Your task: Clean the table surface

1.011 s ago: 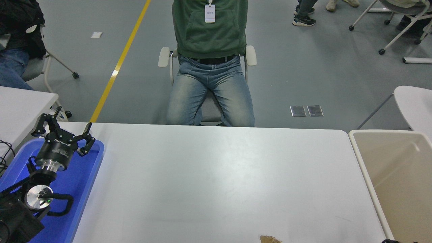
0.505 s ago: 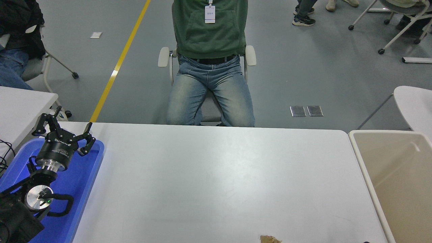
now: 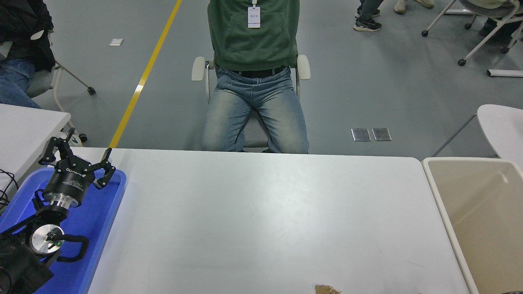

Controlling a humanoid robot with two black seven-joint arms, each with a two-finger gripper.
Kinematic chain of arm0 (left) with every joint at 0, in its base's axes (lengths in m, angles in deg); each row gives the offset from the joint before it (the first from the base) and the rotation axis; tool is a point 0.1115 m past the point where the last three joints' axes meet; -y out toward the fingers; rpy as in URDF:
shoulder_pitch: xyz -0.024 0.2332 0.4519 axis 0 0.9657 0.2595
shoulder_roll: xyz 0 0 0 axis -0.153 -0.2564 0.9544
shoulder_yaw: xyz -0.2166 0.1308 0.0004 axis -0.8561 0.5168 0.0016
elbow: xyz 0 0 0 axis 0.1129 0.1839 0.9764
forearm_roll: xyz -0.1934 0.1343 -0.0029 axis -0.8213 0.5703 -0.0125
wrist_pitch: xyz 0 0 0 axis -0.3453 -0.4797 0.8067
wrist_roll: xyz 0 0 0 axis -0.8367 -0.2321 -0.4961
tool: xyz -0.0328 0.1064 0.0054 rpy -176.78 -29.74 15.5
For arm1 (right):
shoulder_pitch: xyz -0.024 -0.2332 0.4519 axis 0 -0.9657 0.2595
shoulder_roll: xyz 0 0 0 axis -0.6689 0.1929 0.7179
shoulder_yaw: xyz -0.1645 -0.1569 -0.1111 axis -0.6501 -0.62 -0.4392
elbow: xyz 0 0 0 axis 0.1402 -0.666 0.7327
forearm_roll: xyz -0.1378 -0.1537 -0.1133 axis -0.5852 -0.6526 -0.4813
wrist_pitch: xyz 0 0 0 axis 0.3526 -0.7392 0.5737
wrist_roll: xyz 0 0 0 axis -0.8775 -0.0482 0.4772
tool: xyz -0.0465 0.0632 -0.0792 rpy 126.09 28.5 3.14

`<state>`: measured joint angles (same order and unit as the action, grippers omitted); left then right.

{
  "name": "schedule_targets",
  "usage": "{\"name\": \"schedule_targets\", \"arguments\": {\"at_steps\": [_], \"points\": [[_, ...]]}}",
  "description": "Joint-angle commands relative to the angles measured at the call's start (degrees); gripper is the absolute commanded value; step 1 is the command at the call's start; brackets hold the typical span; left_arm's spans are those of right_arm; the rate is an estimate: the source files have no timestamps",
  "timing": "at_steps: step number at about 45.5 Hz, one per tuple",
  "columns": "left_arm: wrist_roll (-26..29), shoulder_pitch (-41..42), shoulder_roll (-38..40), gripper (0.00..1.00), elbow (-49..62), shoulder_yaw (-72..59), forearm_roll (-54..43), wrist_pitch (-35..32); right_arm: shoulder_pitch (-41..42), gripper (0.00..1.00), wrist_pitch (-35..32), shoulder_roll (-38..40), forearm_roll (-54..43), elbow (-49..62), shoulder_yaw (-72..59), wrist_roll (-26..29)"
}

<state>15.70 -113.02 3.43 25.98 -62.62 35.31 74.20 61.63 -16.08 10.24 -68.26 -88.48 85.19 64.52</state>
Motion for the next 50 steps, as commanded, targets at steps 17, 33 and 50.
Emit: {"name": "schedule_targets", "arguments": {"at_steps": [17, 33, 50], "points": [[0.0, 0.0, 0.0, 1.0, 0.0, 0.0, 0.0, 0.0, 0.63, 0.82, -0.01, -3.73, -5.03, 2.98, -0.05, 3.8], [0.0, 0.0, 0.0, 1.0, 0.0, 0.0, 0.0, 0.0, 0.63, 0.0, -4.4, 0.31, -6.54, 0.09, -1.46, 5.65], [0.0, 0.0, 0.0, 1.0, 0.0, 0.0, 0.0, 0.0, 0.71, 0.0, -4.76, 7.78, -3.11, -6.15, 0.39, 5.65]]}}
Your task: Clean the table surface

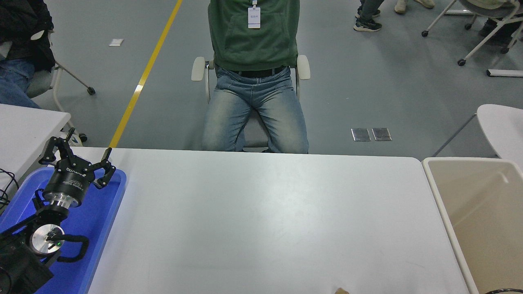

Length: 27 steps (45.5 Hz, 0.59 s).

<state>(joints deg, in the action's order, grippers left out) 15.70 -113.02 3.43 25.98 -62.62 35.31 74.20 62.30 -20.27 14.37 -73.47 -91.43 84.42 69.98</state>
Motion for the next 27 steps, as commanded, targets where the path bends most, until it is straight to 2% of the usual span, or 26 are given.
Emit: {"name": "schedule_targets", "arguments": {"at_steps": [1, 15, 27], "points": [[0.0, 0.0, 0.0, 1.0, 0.0, 0.0, 0.0, 0.0, 0.04, 0.0, -0.57, 4.0, 2.46, -3.64, 1.42, 0.18], [0.0, 0.0, 0.0, 1.0, 0.0, 0.0, 0.0, 0.0, 2.76, 0.0, -3.29, 14.63, 5.88, -6.81, 4.94, -0.26], [0.0, 0.0, 0.0, 1.0, 0.0, 0.0, 0.0, 0.0, 8.13, 0.0, -8.83, 25.44, 17.04, -6.99, 11.09, -0.34]]}}
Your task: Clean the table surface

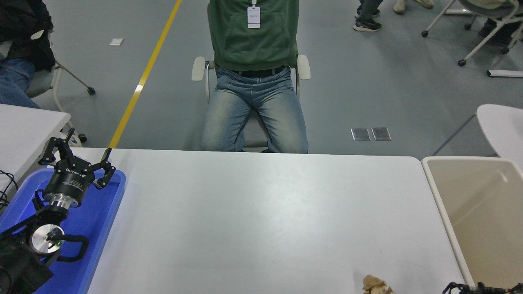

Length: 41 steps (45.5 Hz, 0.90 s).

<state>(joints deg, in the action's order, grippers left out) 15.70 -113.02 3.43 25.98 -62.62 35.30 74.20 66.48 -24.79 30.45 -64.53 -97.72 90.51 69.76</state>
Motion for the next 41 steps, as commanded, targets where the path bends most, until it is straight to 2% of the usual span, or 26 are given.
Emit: {"name": "schedule_targets", "arguments": {"at_steps": [1, 14, 24, 31, 41], "points": [[0.0, 0.0, 0.0, 1.0, 0.0, 0.0, 0.0, 0.0, 4.21, 0.0, -4.75, 10.24, 8.8, -0.7, 5.53, -0.12], [0.0, 0.0, 0.0, 1.0, 0.0, 0.0, 0.0, 0.0, 5.0, 0.0, -10.55, 22.9, 17.59, -0.52, 11.07, -1.34], [0.0, 0.0, 0.0, 1.0, 0.0, 0.0, 0.0, 0.0, 11.32, 0.0, -19.24, 31.43, 23.13, -0.26, 12.66, -2.84], [0.0, 0.0, 0.0, 1.0, 0.0, 0.0, 0.0, 0.0, 16.07, 0.0, -23.73, 34.15, 24.54, 0.18, 12.66, -2.75], [0.0, 0.0, 0.0, 1.0, 0.0, 0.0, 0.0, 0.0, 16.52, 0.0, -24.09, 34.33, 24.63, 0.36, 12.31, -2.75]]}}
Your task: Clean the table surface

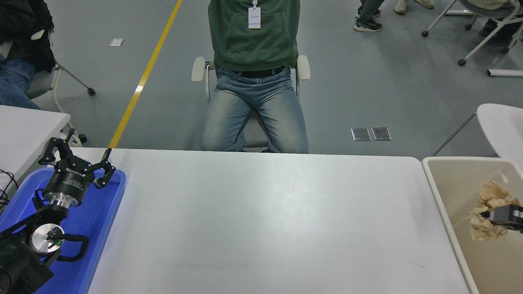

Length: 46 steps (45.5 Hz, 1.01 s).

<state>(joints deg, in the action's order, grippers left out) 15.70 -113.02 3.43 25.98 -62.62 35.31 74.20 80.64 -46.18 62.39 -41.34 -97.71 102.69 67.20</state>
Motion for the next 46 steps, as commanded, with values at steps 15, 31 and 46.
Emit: {"name": "schedule_targets", "arguments": {"at_steps": [15, 31, 46], "points": [[0.0, 0.0, 0.0, 1.0, 0.0, 0.0, 0.0, 0.0, 2.36, 0.0, -1.2, -3.49, 1.62, 14.57, -0.84, 0.69], [0.0, 0.0, 0.0, 1.0, 0.0, 0.0, 0.0, 0.0, 1.04, 0.0, 10.48, -22.04, 5.66, 38.74, -5.5, 0.78], [0.0, 0.0, 0.0, 1.0, 0.0, 0.0, 0.0, 0.0, 0.95, 0.0, 21.12, -40.84, 14.36, 60.98, -8.05, 1.13]]}}
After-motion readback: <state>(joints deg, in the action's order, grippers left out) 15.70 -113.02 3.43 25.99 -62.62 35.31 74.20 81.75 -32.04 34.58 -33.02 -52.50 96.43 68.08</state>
